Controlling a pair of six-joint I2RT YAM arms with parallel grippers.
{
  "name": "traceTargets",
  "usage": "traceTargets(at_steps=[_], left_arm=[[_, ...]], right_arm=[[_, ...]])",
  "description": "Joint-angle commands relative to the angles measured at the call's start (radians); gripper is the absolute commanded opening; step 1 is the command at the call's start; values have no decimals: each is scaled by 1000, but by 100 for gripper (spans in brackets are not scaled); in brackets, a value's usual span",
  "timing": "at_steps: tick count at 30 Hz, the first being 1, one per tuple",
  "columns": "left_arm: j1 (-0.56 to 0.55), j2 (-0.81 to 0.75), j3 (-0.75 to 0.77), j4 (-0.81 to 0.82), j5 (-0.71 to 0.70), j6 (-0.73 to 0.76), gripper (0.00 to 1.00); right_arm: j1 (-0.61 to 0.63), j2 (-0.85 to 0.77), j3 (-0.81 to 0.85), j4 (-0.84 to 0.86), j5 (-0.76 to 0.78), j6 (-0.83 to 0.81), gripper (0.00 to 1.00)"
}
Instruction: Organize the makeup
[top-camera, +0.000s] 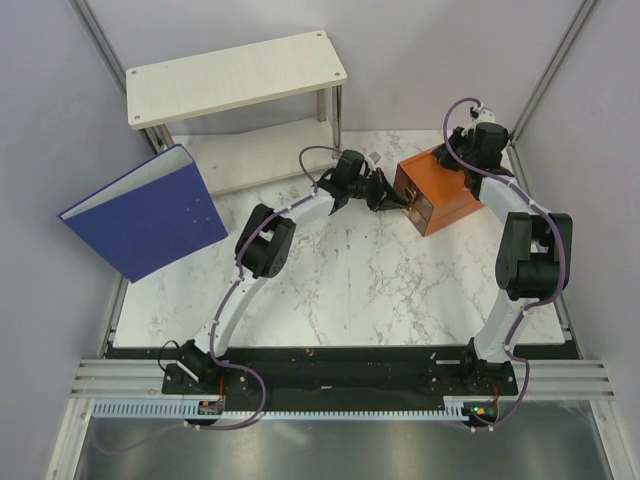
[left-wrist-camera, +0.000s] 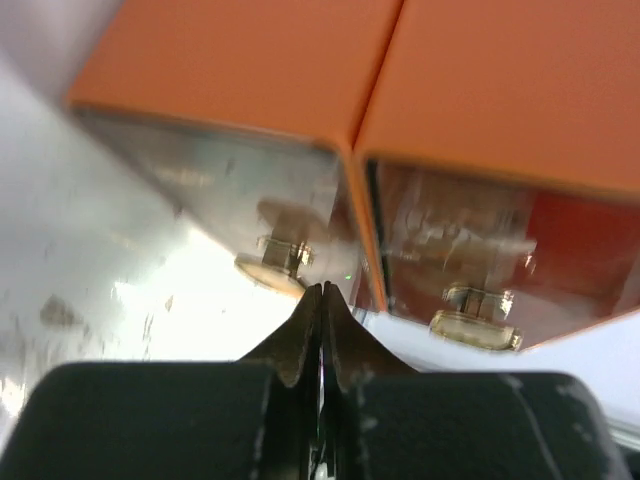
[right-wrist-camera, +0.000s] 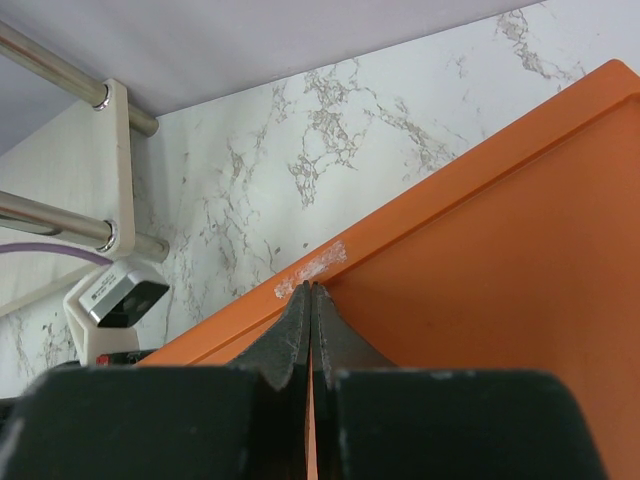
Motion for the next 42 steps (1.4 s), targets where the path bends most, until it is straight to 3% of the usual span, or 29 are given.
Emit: traceTargets(at_steps=[1,5,11,14,15,17,18,20,21,23,30,36,41,42], left_arm=[[21,-185,-150,61,2,38,2],[39,-314,-276,24,-12,133,4],[39,-472,-244,-327,-114,466,20],[39,-544,-252,-476,-199,622,27],[42,-564,-261,-499,-219,673,31],[49,-598,-299,-542,-245,699,36],[53,-632,-309,-553,-248,727,39],[56,-664,-335,-590,-269,753,41],[58,-689,-342,-602,-274,779,42],[59,-716,-364,-634,-298,802,45],[84,-810,-440,-742,-429,877,54],[107,-928,-554,-783,-530,893,60],[121,-1008,-646,-803,-535,896,65],[124,-1031,-678,-802,-510,905,99]], right_arm=[[15,135,-123,-476,40,-48,0],[13,89,-134,-482,40,-54,0],[12,-14,-133,-485,-9,-66,5],[12,-82,-126,-482,-64,-97,21],[12,-100,-122,-485,-81,-106,32],[12,-158,-110,-489,-106,-125,42],[12,-178,-105,-493,-133,-138,54],[15,-227,-88,-504,-159,-145,66],[13,-243,-85,-505,-193,-148,83],[18,-289,-77,-505,-221,-149,98],[91,-430,-67,-499,-218,-145,98],[236,-523,-142,-501,-177,-106,98],[349,-565,-215,-502,-146,-76,98],[358,-568,-222,-507,-134,-77,98]])
